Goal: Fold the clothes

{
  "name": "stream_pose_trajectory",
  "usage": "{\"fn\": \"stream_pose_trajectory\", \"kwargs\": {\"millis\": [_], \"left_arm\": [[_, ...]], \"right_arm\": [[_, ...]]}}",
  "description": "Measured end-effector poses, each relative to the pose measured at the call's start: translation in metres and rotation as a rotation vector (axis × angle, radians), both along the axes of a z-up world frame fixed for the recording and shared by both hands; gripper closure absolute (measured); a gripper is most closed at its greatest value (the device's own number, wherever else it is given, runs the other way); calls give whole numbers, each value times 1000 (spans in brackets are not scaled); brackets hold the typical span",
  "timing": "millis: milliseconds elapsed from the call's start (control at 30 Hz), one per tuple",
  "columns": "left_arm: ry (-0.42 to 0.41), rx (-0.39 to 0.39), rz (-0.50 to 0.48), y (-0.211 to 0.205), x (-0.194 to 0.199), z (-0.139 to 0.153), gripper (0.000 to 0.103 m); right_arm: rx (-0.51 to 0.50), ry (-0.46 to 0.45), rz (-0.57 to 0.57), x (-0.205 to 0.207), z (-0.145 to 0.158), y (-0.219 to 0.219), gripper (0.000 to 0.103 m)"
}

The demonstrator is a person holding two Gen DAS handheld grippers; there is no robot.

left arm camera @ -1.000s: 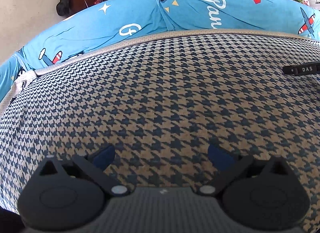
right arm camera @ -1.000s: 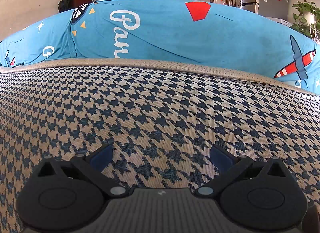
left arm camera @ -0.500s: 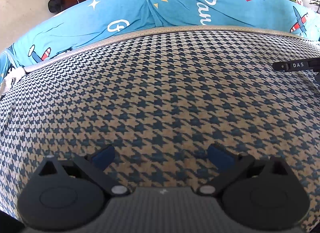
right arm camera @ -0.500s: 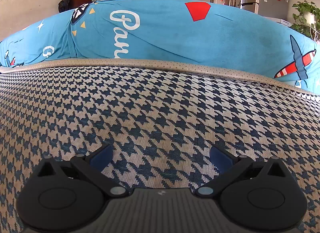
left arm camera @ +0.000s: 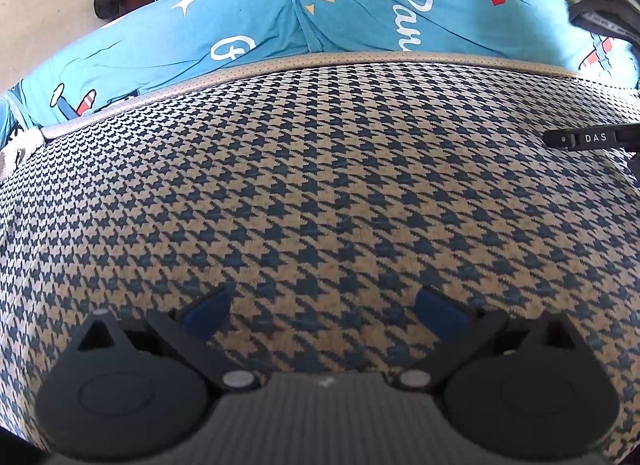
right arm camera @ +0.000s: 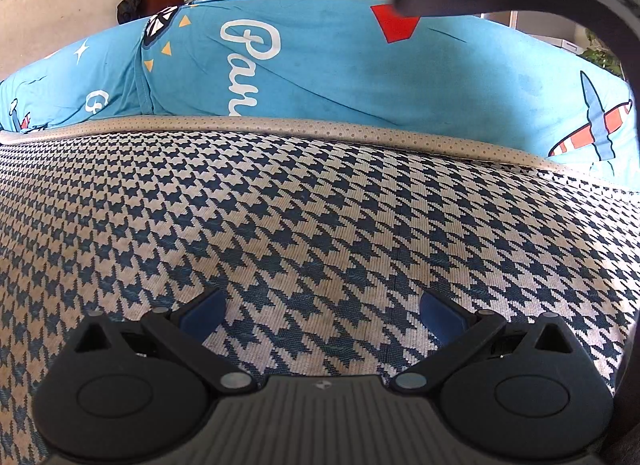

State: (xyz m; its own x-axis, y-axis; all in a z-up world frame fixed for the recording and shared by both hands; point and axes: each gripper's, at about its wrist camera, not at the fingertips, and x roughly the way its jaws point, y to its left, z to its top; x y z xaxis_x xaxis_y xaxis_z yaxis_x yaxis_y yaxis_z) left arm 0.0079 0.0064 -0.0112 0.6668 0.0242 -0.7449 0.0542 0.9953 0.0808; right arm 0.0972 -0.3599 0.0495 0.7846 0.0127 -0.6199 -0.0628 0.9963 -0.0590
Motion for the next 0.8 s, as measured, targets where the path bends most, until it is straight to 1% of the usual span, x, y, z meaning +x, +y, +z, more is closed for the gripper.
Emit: {"fn": "stream_pose_trajectory", "kwargs": {"millis": [200,533,800], "left_arm": [[-5,1,6,1,4,1,0],[-7,0,23,-12,-1,0,0],[-1,-7,49,-17,9,-3,0]], "right_arm": [[2,0,0,2,0,2,0],[-2,-1,1,1,-1,10,0],[0,-1,2,1,0,19,0]]}}
